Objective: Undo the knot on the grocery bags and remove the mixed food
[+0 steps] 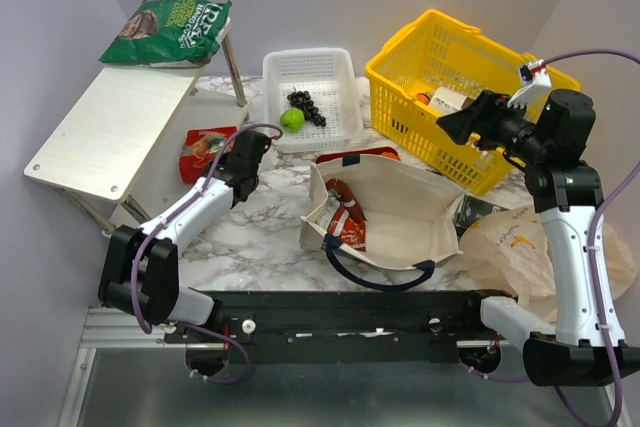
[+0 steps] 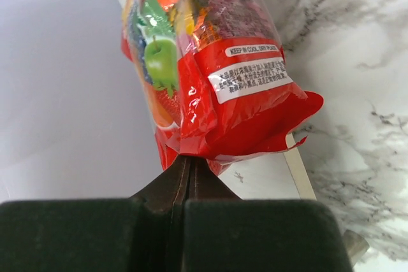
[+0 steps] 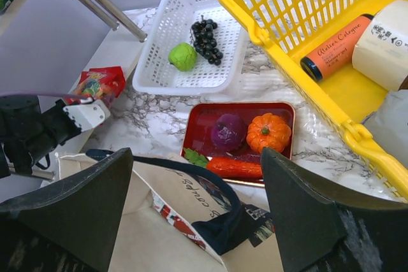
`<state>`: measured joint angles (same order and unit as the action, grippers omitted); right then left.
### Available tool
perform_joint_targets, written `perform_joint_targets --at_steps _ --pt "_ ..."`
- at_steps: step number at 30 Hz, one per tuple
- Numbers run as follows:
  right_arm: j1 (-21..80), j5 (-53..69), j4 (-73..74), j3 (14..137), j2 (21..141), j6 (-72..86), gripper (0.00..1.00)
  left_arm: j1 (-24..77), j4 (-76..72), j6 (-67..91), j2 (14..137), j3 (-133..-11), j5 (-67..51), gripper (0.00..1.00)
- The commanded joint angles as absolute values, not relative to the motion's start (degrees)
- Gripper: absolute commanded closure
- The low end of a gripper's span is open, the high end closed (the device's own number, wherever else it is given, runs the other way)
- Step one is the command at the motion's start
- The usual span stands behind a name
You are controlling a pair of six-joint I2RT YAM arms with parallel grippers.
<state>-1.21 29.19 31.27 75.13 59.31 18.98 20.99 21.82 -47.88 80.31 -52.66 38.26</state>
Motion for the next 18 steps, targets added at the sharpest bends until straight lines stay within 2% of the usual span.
perform_joint_targets --at_steps 1,9,18 --pt "-1.9 29.9 30.4 73.9 58.4 19.1 0.11 20.7 14.6 -44.9 82.0 -54.0 41.7 1.00" --pt "-2.8 29.6 31.1 73.8 57.3 18.8 0.11 19.4 21.4 -35.3 95.8 -69.7 44.3 1.00" --pt "-4.0 29.7 31.1 72.5 56.8 19.1 0.11 19.3 23.7 -34.2 100.9 -74.2 45.0 1.00"
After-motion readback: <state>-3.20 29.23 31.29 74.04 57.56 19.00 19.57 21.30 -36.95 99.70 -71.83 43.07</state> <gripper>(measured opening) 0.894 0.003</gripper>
